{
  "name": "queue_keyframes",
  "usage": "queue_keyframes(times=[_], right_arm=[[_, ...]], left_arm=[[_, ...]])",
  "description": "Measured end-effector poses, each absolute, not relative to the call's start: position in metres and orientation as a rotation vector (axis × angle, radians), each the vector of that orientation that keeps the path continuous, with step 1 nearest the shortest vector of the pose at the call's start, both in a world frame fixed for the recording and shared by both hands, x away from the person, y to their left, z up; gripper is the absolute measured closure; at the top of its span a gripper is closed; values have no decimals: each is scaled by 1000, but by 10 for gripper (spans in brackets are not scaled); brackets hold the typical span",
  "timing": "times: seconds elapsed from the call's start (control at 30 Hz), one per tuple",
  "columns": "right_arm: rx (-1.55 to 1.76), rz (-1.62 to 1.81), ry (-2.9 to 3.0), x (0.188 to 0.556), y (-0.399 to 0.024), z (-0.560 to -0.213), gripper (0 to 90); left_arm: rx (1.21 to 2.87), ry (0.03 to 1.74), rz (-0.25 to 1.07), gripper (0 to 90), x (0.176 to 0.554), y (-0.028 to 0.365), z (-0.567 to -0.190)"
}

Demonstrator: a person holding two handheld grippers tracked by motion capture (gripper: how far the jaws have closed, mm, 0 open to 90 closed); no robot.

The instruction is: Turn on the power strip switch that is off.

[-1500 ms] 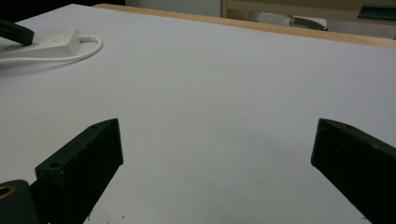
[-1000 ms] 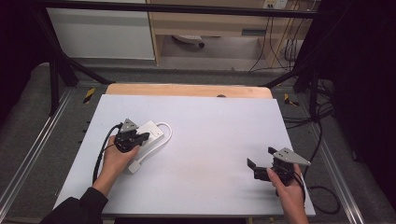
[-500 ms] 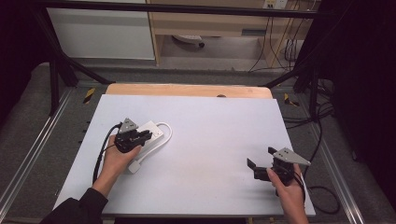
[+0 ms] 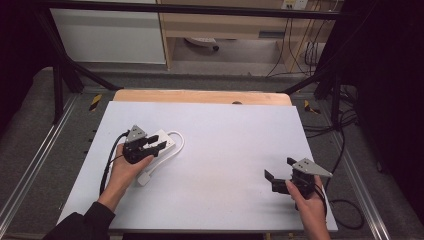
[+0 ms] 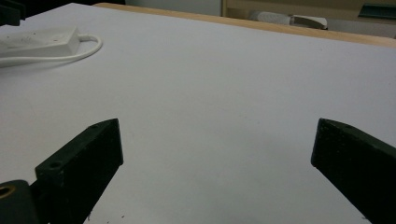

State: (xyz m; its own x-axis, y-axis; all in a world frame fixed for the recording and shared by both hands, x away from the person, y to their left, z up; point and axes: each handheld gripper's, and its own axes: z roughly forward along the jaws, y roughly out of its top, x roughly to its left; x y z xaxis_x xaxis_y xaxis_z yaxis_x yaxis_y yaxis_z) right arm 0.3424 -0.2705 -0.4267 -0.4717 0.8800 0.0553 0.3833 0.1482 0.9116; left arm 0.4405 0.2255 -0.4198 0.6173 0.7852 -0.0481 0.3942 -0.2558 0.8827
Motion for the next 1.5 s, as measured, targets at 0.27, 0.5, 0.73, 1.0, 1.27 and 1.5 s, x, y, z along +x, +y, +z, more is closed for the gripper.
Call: queue_keyframes(times=[0.27, 0.5, 0.73, 1.0, 1.27, 1.5], right_arm=[[1199, 1293, 1932, 343, -270, -427, 27], [1200, 1293, 1933, 343, -270, -427, 27], [1198, 1290, 1934, 343, -270, -427, 27], [1200, 1290, 1936, 343, -270, -427, 27], [1196, 1291, 1938, 343, -269, -427, 27], [1188, 1291, 1941, 343, -269, -427, 27]], left_arm=[[1856, 922, 496, 364, 439, 222, -419], [1848, 889, 511, 243, 437, 217, -417], [1836, 849, 502, 128, 433, 209, -414], [1804, 863, 499, 65, 429, 209, -407], [1772, 874, 485, 65, 424, 211, -401], [1733, 865, 501, 64, 414, 215, -390]])
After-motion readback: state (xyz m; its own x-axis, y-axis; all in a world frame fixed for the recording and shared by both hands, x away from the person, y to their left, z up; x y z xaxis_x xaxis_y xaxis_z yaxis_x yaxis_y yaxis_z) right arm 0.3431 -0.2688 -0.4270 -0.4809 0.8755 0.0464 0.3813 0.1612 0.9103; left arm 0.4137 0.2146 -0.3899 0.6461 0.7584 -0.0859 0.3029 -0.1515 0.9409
